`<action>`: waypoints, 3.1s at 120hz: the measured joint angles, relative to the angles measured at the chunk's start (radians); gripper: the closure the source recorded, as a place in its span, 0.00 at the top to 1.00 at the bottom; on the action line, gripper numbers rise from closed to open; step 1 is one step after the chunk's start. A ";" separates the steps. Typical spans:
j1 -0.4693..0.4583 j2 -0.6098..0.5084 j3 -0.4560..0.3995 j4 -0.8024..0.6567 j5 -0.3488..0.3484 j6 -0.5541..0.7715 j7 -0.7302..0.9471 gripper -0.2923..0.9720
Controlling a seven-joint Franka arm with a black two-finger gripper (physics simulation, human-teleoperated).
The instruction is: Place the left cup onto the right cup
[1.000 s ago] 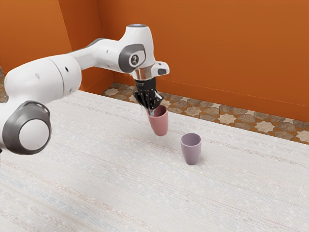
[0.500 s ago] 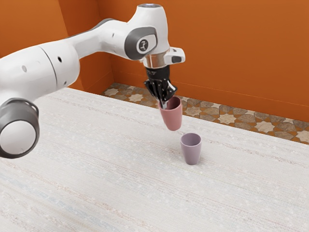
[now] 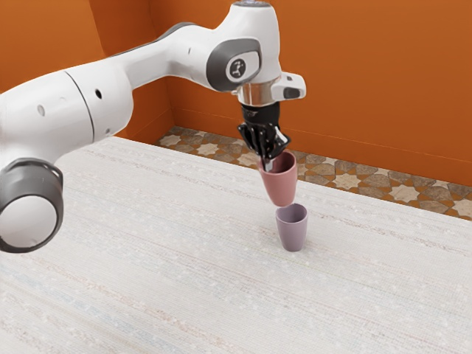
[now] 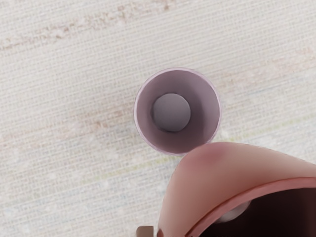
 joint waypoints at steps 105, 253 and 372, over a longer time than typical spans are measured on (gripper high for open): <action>-0.045 0.109 -0.002 0.102 0.117 0.007 -0.029 0.15; -0.043 0.201 -0.021 0.205 0.176 0.015 -0.042 0.15; -0.033 0.271 -0.036 0.251 0.174 0.017 -0.040 0.19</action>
